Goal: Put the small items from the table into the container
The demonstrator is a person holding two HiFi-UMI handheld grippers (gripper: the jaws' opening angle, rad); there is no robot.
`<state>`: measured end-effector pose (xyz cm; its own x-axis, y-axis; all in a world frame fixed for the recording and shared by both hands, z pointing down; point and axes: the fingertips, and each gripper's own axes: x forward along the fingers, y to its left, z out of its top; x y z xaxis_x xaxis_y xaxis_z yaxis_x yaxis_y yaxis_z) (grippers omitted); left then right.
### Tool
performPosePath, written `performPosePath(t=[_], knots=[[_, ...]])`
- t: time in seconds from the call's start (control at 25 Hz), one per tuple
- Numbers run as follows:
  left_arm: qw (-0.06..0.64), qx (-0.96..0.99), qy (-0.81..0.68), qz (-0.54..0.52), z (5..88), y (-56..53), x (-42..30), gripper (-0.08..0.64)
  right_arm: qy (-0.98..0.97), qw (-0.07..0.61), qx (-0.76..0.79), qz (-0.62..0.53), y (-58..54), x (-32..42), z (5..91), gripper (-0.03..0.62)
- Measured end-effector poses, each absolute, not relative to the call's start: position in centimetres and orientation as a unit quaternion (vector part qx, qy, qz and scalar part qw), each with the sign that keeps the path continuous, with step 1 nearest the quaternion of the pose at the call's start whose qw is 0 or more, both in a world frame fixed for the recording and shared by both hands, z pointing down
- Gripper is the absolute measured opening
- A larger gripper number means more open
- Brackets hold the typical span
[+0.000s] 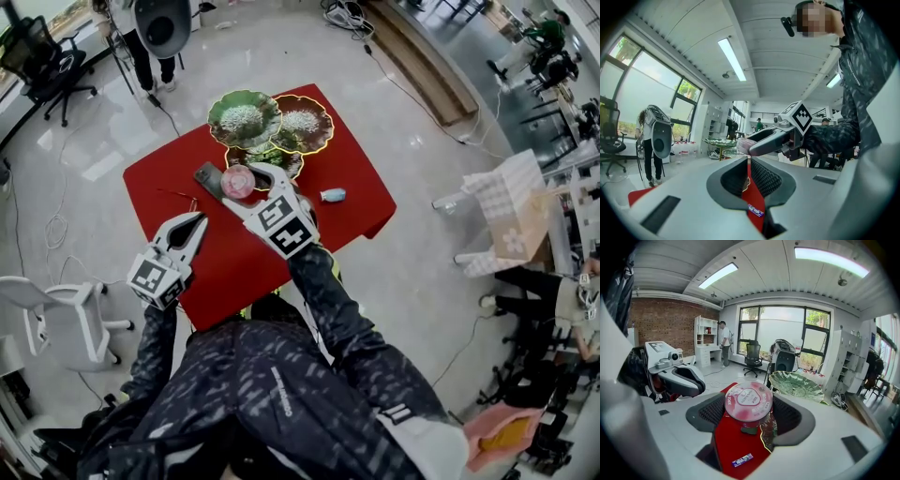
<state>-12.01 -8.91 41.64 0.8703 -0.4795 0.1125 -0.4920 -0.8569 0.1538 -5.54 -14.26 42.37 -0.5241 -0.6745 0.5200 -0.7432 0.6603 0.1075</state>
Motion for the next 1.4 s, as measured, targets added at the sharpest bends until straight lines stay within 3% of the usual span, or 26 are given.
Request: performPosePath(t=[0.8, 1.4], knots=[[0.047, 0.967, -0.248, 0.036, 40.3, -12.2, -6.9, 0.023, -0.879, 0.28, 0.383, 0.053, -20.8, -3.5, 40.0, 0.319], [0.063, 0.963, -0.257, 0.043, 42.0, -14.5, -4.6, 0.023, -0.874, 0.304, 0.375, 0.063, -26.5, -1.5, 41.1, 0.319]])
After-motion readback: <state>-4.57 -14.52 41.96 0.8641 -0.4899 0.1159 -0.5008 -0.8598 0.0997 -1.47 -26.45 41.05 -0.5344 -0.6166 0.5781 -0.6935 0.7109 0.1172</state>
